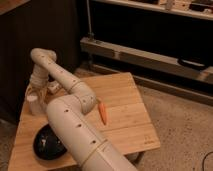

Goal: Place the ceramic cup over the eraser

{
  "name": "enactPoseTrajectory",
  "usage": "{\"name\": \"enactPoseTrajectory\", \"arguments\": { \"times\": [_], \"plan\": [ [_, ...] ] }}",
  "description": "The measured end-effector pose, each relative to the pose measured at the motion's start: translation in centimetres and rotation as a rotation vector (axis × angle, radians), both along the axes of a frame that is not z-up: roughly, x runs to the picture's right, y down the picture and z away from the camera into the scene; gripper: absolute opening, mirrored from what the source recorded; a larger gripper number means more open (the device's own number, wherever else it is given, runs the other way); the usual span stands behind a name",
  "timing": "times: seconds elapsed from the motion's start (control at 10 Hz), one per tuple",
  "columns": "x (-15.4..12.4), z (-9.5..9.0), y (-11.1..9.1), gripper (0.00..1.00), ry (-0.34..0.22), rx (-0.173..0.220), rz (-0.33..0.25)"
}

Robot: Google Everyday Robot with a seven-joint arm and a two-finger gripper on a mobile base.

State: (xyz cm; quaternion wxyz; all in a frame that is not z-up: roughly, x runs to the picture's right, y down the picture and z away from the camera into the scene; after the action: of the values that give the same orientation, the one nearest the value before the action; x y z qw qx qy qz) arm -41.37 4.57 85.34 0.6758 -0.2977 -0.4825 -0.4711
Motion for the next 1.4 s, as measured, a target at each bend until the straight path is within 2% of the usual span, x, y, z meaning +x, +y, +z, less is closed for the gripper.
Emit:
{"name": "enactPoseTrajectory", "arguments": {
  "times": [0.4,0.6,1.2,1.4],
  "plan": [
    [1.0,-0.4,-0.4,0.00,0.000,0.002,-0.015],
    [3.5,-1.5,-1.3,0.00,-0.008,-0.003,-0.033],
    [9.6,-4.5,-2.1,0.00,-0.039,-0.019,-0.046],
    [10.4,-5.2,-2.0,0.00,-0.053,-0.025,-0.055]
  ]
}}
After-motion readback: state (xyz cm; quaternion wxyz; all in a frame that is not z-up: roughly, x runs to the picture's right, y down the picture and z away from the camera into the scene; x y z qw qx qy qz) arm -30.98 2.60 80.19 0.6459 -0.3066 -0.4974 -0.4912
